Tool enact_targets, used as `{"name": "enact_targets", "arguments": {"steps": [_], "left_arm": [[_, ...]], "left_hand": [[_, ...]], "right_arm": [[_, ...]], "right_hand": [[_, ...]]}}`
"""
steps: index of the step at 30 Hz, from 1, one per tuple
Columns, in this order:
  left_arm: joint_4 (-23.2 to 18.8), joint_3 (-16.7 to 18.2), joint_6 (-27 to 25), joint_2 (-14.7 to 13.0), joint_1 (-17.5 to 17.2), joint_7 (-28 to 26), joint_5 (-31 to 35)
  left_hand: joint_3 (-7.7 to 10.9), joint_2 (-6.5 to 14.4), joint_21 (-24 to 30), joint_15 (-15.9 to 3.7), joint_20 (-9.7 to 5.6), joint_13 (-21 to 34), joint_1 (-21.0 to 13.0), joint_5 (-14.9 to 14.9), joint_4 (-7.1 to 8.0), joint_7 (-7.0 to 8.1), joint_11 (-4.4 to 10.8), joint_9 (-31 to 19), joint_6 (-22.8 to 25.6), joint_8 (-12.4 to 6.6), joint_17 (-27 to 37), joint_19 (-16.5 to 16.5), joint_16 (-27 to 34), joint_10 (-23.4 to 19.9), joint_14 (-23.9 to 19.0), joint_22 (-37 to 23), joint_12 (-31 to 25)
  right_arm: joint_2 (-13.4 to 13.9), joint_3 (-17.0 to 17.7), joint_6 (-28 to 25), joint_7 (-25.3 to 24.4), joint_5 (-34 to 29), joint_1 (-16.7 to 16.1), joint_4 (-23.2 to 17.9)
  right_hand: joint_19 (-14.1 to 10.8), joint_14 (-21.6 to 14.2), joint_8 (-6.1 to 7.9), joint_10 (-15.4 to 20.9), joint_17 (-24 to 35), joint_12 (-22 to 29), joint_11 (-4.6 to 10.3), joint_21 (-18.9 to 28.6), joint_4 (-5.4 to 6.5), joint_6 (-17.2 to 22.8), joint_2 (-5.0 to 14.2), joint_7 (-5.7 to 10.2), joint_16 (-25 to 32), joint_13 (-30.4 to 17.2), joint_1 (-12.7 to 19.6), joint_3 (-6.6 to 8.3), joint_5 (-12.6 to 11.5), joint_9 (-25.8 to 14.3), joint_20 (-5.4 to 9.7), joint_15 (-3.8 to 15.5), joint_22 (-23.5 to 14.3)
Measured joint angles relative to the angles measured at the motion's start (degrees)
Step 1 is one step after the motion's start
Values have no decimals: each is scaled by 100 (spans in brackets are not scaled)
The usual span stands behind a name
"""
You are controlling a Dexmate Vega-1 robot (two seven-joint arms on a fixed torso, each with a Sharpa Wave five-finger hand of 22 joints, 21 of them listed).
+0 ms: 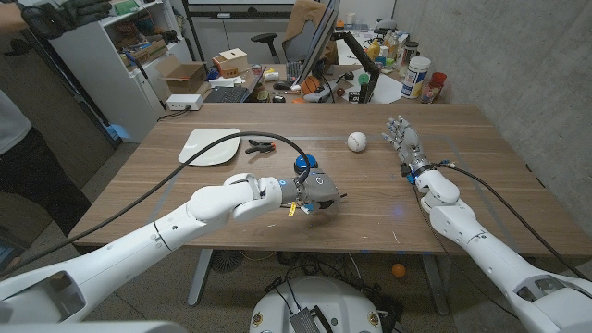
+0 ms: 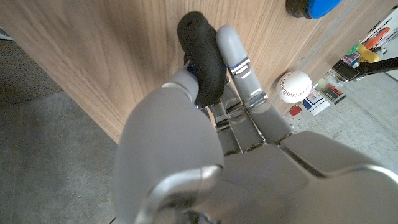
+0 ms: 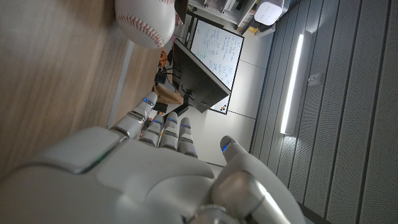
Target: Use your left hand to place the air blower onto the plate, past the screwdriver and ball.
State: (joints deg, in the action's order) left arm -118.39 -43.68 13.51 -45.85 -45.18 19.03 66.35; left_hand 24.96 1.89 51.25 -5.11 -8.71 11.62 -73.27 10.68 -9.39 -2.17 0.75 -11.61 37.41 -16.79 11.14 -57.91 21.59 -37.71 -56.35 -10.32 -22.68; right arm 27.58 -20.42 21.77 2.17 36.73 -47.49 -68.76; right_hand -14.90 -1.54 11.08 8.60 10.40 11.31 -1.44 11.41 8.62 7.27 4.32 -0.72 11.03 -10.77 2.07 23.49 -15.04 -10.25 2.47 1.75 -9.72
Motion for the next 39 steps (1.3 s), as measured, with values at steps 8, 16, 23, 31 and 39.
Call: {"name": "enact_targets", "arguments": {"steps": [8, 16, 23, 31, 39], "left_arm": [[-114, 104, -187, -35, -125, -207, -37], [-236, 226, -324, -81, -224, -325, -152], [-357, 308, -416, -126, -288, -350, -175], [-555, 459, -518, -215, -387, -309, -225], [-759, 634, -716, -313, -528, -219, -239]], "left_hand": [[-23, 0, 11, 0, -1, 0, -1, -5, 22, 31, 19, 0, 31, 1, 0, 1, -44, 17, 0, 0, 19], [-24, 24, 50, 0, -1, -1, -100, -21, 22, 61, 72, 0, 62, 2, 0, 1, -44, -35, -1, 0, 39], [-42, 22, 50, 0, -2, -3, -113, -22, 38, 92, 72, 1, 92, 22, 0, 1, -44, -36, -1, 0, 63], [-66, 30, 89, 0, -2, -4, -136, -26, 45, 124, 109, 4, 142, 23, 0, 2, -44, -73, -1, 0, 87], [-90, 32, 88, 0, -2, -6, -134, -27, 68, 114, 110, 4, 151, 45, 0, 2, -89, -74, -1, -1, 103]], "right_arm": [[34, 3, -7, 4, 2, -12, -63], [61, 3, -44, -7, -4, -36, -137], [83, 6, -56, -41, -23, -68, -205], [114, 18, -77, -97, -38, -110, -308], [148, 23, -97, -132, -57, -141, -418]], "right_hand": [[0, 0, 0, 0, 0, 0, 0, 0, 0, 0, 0, 0, 0, 0, 0, 0, 0, 0, 0, 0, 0], [0, 0, 0, 0, 1, 0, 0, 0, 0, 0, 0, 0, 0, 0, 0, 0, 0, 0, 0, 0, 0], [1, 0, 0, 0, 1, 0, 0, 0, 0, 0, 0, 0, 0, 0, 0, 0, 0, 0, -1, 0, 0], [1, 0, 0, 0, 12, 0, 0, 0, 0, 0, 0, 0, 0, 0, 0, 0, 0, 0, -1, 0, 0], [1, 0, 0, -1, 15, 0, 0, 0, 0, 0, 0, 0, 0, 0, 0, 0, 0, 0, -1, 0, 0]]}}
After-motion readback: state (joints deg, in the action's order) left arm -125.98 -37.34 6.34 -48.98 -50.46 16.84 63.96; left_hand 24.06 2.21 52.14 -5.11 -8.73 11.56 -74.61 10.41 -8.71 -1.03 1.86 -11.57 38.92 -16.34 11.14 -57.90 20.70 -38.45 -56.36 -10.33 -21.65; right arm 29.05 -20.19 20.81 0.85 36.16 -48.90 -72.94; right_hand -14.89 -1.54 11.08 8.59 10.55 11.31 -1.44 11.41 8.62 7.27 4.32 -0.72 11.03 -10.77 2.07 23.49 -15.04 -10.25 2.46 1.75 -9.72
